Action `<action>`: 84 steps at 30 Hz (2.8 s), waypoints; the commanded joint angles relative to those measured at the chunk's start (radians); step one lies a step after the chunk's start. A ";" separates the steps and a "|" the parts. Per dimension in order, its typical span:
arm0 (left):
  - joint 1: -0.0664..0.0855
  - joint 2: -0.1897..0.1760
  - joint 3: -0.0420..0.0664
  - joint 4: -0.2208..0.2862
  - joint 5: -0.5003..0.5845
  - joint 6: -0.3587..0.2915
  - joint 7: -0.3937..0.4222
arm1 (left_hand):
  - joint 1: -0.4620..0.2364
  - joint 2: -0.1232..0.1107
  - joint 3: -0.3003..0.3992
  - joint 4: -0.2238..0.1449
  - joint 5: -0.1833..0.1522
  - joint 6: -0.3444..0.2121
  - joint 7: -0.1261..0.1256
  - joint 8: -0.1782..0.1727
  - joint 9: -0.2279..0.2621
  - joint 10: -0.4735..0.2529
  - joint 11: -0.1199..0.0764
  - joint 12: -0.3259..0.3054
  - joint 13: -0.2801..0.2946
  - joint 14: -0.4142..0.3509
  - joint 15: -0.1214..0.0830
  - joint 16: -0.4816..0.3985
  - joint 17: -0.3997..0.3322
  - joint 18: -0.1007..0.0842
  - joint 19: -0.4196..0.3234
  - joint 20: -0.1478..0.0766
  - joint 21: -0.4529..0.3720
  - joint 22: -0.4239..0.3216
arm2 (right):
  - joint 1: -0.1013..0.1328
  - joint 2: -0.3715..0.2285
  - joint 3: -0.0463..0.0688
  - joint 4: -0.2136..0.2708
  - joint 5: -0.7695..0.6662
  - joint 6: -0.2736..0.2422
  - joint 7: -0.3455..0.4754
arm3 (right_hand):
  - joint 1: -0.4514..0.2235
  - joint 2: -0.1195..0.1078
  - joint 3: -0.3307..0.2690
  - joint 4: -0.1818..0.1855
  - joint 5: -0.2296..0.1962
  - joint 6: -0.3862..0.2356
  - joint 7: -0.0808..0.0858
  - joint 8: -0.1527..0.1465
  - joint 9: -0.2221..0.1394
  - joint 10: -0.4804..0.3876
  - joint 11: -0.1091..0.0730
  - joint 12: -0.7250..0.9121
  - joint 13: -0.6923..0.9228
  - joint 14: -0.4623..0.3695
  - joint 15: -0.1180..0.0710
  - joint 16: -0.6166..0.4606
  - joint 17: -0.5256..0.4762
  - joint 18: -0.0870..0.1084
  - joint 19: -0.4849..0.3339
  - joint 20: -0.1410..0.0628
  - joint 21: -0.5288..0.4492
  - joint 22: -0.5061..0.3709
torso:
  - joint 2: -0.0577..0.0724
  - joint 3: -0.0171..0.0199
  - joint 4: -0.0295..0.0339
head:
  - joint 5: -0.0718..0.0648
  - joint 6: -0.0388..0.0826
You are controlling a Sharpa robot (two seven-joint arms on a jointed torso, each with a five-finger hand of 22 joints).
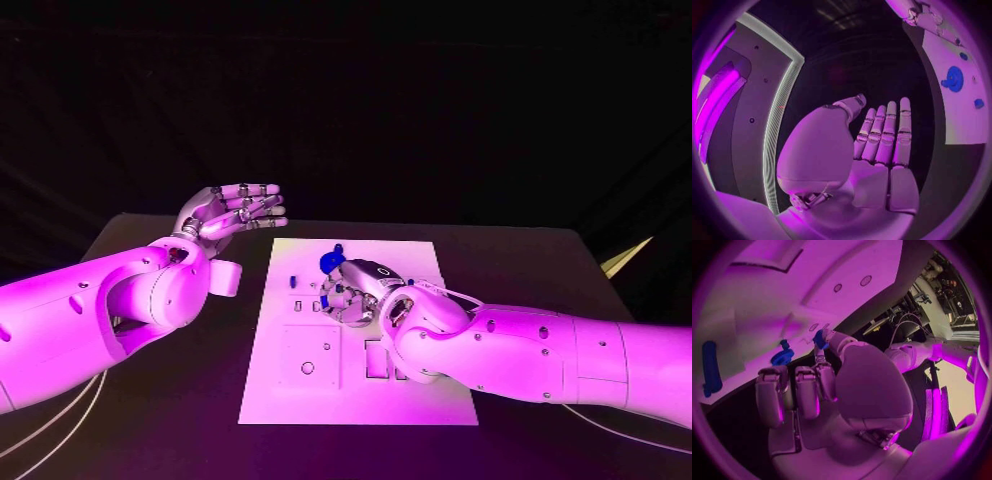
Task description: Assemble the parts on the task board
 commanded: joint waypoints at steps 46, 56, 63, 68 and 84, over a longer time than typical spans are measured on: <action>0.000 0.002 -0.001 -0.002 -0.006 0.012 -0.005 | -0.027 -0.008 -0.004 -0.018 0.000 -0.003 0.017 0.007 0.014 -0.003 -0.004 -0.005 0.015 -0.006 0.000 -0.008 0.021 0.010 -0.003 -0.001 0.016 0.015 | -0.025 0.053 -0.001 -0.076 -0.065 0.015 -0.041 | -0.072 0.009 0.029 -0.008 0.003 0.008 -0.003 0.070 0.057 0.000 -0.007 0.011 0.138 0.105 -0.003 0.008 0.262 -0.033 0.103 -0.011 0.013 0.268 | 0.000 0.0009 -0.0009 | 0.006 -0.015; 0.000 0.002 -0.001 -0.002 -0.006 0.012 -0.006 | -0.027 -0.008 -0.004 -0.018 0.000 -0.003 0.017 0.007 0.014 -0.003 -0.004 -0.005 0.015 -0.006 0.000 -0.008 0.021 0.010 -0.003 -0.001 0.016 0.015 | -0.025 0.056 -0.001 -0.083 -0.064 0.023 -0.038 | -0.079 -0.002 0.030 -0.010 0.004 -0.010 0.004 0.062 0.053 -0.007 -0.002 0.002 0.132 0.104 0.002 0.007 0.259 -0.032 0.101 -0.008 0.009 0.266 | -0.001 0.0010 -0.0017 | 0.007 -0.016; 0.000 0.001 -0.001 -0.002 -0.006 0.012 -0.007 | -0.028 -0.008 -0.004 -0.018 0.000 -0.003 0.017 0.006 0.014 -0.004 -0.004 -0.006 0.015 -0.006 0.000 -0.009 0.023 0.010 -0.004 -0.001 0.016 0.015 | -0.025 0.056 -0.002 -0.085 -0.063 0.028 -0.035 | -0.086 -0.013 0.033 -0.012 0.004 -0.035 0.015 0.048 0.045 -0.016 0.008 -0.010 0.124 0.103 0.009 0.005 0.255 -0.031 0.099 -0.002 0.005 0.263 | 0.000 0.0011 -0.0014 | 0.006 -0.016; 0.000 0.001 -0.001 -0.002 -0.006 0.012 -0.008 | -0.028 -0.008 -0.004 -0.018 0.000 -0.003 0.017 0.006 0.014 -0.004 -0.004 -0.006 0.015 -0.006 0.000 -0.009 0.023 0.010 -0.004 -0.001 0.016 0.015 | -0.025 0.056 -0.002 -0.086 -0.063 0.031 -0.033 | -0.090 -0.022 0.032 -0.012 0.004 -0.044 0.020 0.042 0.042 -0.021 0.012 -0.015 0.120 0.103 0.013 0.005 0.254 -0.031 0.098 0.001 0.002 0.261 | 0.000 0.0007 -0.0014 | 0.006 -0.017; 0.000 0.000 -0.002 -0.003 -0.007 0.013 -0.011 | -0.029 -0.008 -0.004 -0.018 0.000 -0.004 0.017 0.006 0.013 -0.004 -0.004 -0.006 0.014 -0.007 0.000 -0.010 0.023 0.010 -0.005 -0.001 0.016 0.015 | -0.025 0.056 -0.003 -0.084 -0.060 0.020 -0.019 | -0.125 -0.074 -0.006 -0.002 0.002 -0.102 0.041 0.000 0.016 -0.053 0.033 -0.056 0.090 0.101 0.032 0.001 0.247 -0.028 0.093 0.020 -0.008 0.255 | 0.000 0.0011 -0.0010 | 0.005 -0.018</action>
